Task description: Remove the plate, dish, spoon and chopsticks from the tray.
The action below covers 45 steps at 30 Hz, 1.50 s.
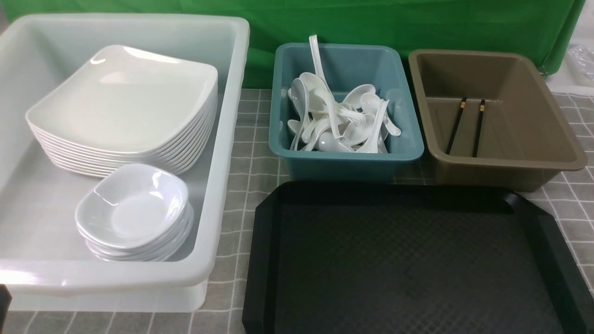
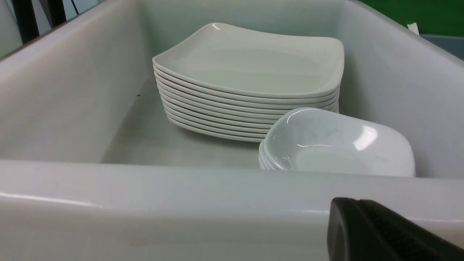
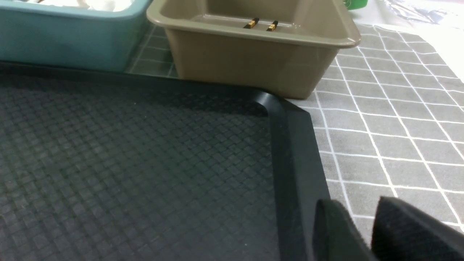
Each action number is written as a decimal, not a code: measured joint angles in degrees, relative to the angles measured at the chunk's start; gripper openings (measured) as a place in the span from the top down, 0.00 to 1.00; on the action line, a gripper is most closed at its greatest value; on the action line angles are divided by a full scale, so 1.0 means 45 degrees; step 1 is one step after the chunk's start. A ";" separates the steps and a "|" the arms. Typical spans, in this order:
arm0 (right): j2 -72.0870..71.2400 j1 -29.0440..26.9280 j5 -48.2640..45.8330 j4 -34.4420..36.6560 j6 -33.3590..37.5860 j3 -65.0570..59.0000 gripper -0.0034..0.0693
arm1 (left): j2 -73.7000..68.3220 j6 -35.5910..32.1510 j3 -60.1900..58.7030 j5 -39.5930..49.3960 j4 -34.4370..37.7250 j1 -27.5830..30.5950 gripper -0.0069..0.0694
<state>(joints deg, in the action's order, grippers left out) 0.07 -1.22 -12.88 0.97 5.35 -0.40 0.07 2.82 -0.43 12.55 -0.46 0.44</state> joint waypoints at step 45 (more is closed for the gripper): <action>0.0000 0.0000 0.0000 0.0000 0.0000 0.0000 0.63 | 0.0000 0.0014 0.0000 0.0000 0.0000 0.0000 0.89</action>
<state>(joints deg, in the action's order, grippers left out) 0.07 -1.22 -12.88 0.97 5.35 -0.40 0.07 2.88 -0.43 12.55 -0.46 0.44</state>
